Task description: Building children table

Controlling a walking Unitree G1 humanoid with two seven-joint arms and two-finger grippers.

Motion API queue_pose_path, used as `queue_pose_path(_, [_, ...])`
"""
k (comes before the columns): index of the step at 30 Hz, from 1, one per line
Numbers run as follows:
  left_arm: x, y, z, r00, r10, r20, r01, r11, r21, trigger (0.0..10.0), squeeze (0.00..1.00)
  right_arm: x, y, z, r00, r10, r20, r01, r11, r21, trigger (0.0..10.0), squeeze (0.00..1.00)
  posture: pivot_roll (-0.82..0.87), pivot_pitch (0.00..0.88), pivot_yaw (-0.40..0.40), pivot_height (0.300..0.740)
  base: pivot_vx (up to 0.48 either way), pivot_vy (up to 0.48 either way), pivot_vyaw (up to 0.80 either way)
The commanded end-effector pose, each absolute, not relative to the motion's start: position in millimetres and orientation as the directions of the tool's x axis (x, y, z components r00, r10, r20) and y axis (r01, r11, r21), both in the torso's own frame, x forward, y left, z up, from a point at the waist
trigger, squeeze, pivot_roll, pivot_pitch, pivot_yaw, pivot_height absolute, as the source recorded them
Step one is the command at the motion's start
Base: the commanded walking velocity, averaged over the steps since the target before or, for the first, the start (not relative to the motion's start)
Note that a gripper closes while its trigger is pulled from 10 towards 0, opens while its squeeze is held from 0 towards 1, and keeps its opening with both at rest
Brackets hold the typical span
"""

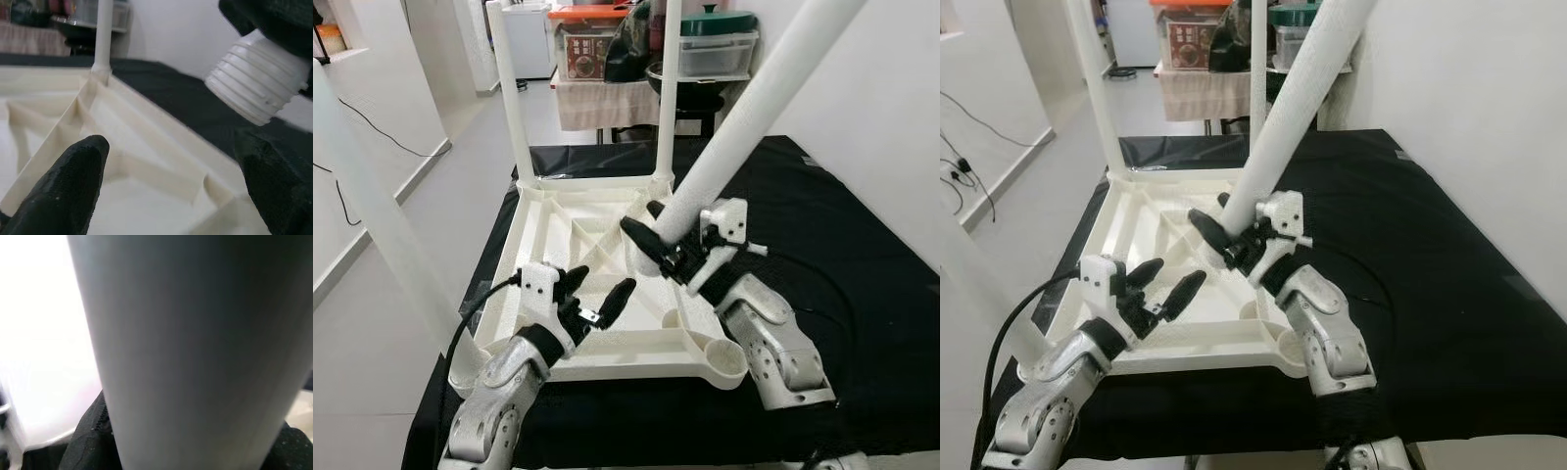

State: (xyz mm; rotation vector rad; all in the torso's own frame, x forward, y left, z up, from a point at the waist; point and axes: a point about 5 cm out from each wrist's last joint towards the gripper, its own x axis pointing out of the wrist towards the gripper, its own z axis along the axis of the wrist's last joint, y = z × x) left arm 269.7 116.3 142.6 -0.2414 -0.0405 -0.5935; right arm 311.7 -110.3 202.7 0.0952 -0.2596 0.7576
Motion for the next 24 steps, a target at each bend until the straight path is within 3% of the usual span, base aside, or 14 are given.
queue_pose_path(1, [261,122,137,0.825,-0.561,0.063,0.56,0.8,-0.214,10.0,0.0,303,-104,204,0.636,0.737,0.23,-0.742,0.666,-0.08,10.0,0.0,0.0,0.0,0.022,0.74,0.0,0.0,0.0])
queue_pose_path(8, [244,125,129,0.822,-0.568,0.028,0.555,0.791,-0.257,10.0,0.0,294,-100,197,0.569,0.808,0.149,-0.801,0.587,-0.122,10.0,0.0,0.01,0.0,0.003,0.74,0.0,-0.107,0.0])
queue_pose_path(15, [214,113,124,0.737,-0.675,-0.04,0.648,0.722,-0.243,10.0,0.0,291,-110,203,0.462,0.879,0.118,-0.879,0.472,-0.073,10.0,0.0,0.02,0.0,-0.018,0.74,0.0,-0.47,0.8])
queue_pose_path(17, [208,110,123,0.716,-0.697,-0.05,0.666,0.702,-0.251,10.0,0.0,288,-112,203,0.427,0.9,0.092,-0.898,0.434,-0.075,10.0,0.0,0.02,0.009,-0.02,0.74,0.0,0.0,0.0])
queue_pose_path(19, [195,105,123,0.644,-0.762,-0.075,0.729,0.64,-0.241,10.0,0.0,283,-118,203,0.383,0.923,0.042,-0.917,0.385,-0.099,10.0,0.0,0.02,0.015,-0.02,0.74,0.0,0.0,0.0])
queue_pose_path(24, [189,105,124,0.624,-0.777,-0.079,0.745,0.622,-0.241,10.0,0.0,282,-119,199,0.352,0.936,-0.008,-0.932,0.35,-0.101,10.0,0.0,0.01,0.017,-0.014,0.74,0.0,0.0,0.0])
